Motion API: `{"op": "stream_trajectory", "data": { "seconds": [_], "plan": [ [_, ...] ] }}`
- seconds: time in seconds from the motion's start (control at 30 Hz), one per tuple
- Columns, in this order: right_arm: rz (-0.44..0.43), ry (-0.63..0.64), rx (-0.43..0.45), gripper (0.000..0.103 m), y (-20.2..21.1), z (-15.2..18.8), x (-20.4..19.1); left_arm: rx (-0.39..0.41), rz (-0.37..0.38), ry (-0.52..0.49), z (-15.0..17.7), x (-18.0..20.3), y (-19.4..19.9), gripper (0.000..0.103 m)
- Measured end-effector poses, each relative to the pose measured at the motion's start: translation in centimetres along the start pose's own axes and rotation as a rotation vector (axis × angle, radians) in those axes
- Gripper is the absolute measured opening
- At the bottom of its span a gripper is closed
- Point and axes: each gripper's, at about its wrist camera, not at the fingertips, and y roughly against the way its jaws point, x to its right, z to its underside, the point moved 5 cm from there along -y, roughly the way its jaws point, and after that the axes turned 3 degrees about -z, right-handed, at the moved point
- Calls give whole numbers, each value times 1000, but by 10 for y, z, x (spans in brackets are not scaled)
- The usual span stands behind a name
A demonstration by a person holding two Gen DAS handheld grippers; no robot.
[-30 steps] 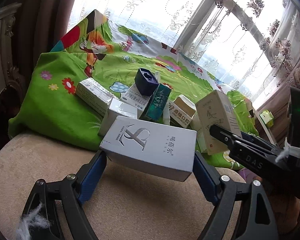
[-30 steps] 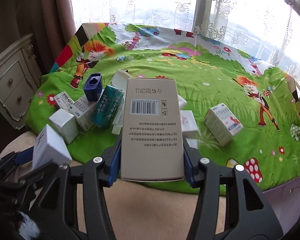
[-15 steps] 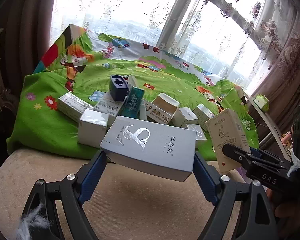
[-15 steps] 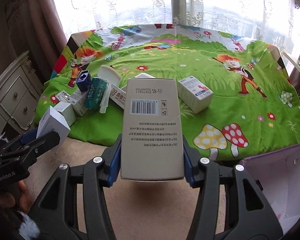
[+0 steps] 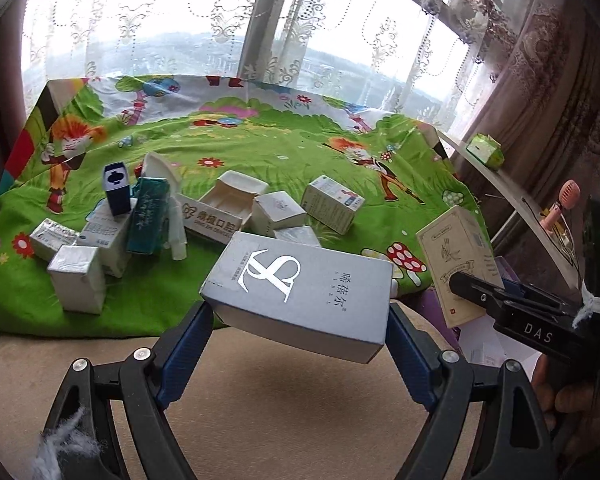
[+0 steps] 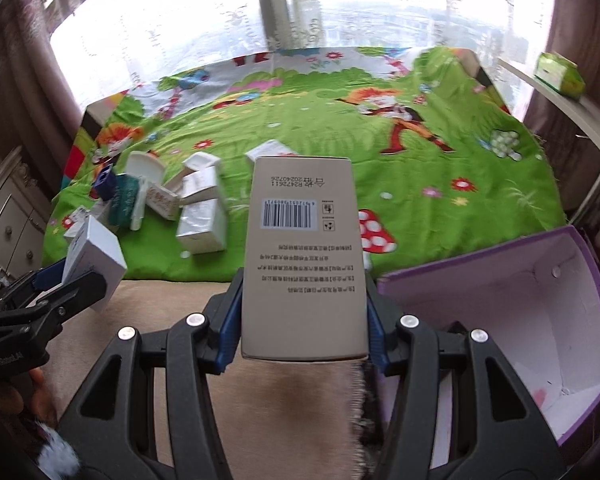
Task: Organize rigid objects
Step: 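Carry both boxes into the purple storage box and open both tools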
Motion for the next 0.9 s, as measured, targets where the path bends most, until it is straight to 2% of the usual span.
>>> {"op": "stream_trajectory", "data": {
  "seconds": [0.4,0.9],
  "plan": [
    [123,-180,10,56,12,7,101,-58,47,-161,-10,72,-29,86],
    [239,-312,-5,56,19,25,186,-133,171,-375,-4,177,-62,86]
  ]
}}
